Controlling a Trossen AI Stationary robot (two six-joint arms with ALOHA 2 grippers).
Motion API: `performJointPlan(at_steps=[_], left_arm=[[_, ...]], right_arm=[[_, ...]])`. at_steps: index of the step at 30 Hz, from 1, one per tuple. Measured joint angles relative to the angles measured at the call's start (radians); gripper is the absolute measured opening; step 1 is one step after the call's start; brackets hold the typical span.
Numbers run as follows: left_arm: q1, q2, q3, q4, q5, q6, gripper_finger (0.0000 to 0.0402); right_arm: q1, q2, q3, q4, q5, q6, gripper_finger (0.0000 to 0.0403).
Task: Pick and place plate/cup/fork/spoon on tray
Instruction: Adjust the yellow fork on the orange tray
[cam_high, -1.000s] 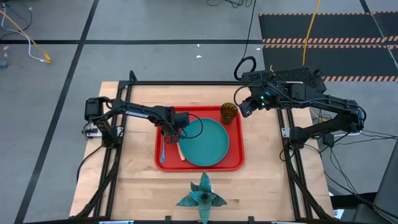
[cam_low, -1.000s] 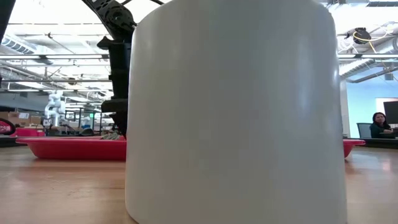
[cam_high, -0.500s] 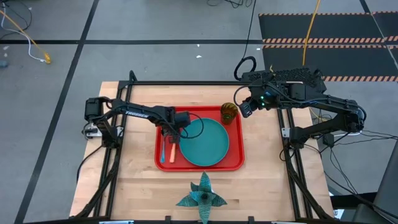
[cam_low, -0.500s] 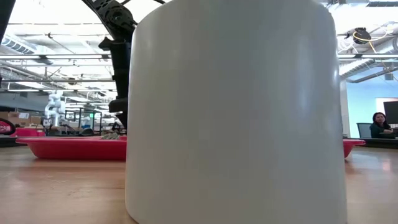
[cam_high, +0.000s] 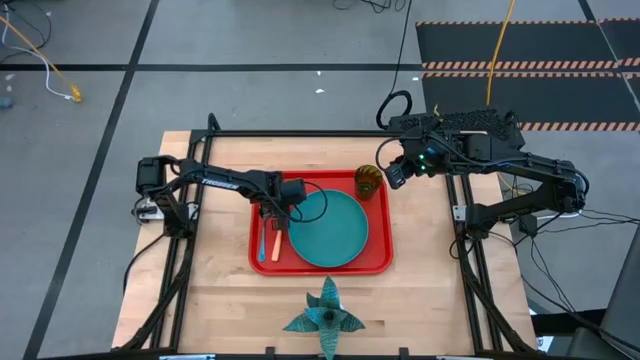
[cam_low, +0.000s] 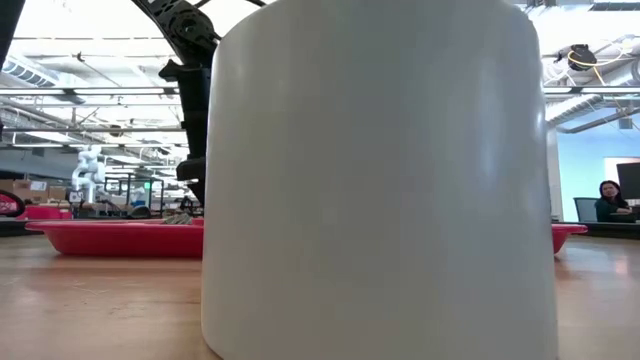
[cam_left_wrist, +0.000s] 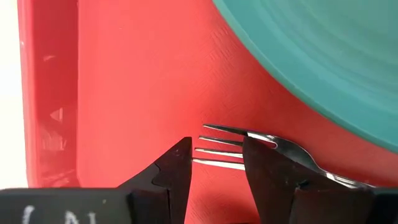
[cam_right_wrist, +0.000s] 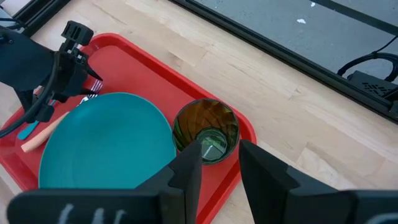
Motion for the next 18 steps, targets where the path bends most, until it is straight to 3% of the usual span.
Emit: performJointPlan(at_steps=[18], left_arm=[[0.0, 0.0, 0.001, -0.034, 0.0, -0.014, 0.0145]], right_arm=[[0.0, 0.0, 0.0, 0.0, 0.0, 0.0, 0.01]])
